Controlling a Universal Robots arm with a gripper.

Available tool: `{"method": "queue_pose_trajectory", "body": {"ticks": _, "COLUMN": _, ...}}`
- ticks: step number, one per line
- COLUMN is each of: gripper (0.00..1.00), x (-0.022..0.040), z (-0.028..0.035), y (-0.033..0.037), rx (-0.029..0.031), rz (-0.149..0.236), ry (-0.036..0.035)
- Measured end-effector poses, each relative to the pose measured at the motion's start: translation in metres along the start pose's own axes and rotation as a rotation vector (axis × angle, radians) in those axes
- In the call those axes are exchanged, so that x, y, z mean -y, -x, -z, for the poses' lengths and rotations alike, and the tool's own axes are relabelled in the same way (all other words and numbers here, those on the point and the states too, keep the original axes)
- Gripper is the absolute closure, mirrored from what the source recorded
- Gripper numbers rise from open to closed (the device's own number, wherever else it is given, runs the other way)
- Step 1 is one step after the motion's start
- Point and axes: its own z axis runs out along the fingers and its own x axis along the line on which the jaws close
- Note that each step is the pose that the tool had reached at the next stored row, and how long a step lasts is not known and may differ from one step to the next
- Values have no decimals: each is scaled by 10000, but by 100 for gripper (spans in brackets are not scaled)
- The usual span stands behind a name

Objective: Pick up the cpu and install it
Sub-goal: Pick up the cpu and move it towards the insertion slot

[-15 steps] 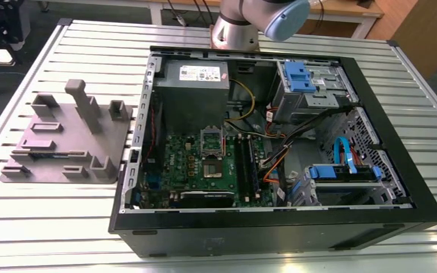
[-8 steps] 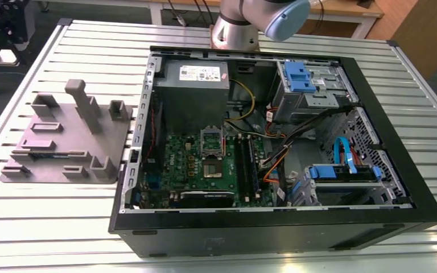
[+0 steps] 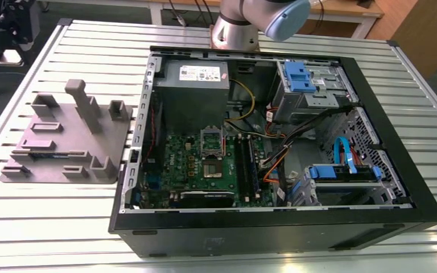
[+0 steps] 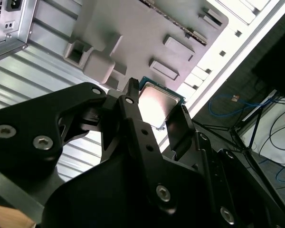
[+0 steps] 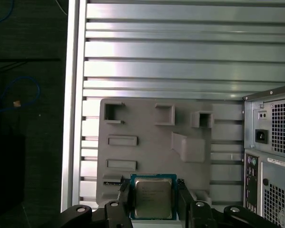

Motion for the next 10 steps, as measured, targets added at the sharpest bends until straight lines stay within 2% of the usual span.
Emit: {"method": "queue_pose_trajectory", "body": {"ticks": 10, "gripper": 53, "x": 1, "z": 1, "y": 129, "rx": -7, "rz": 0, "ry": 0}}
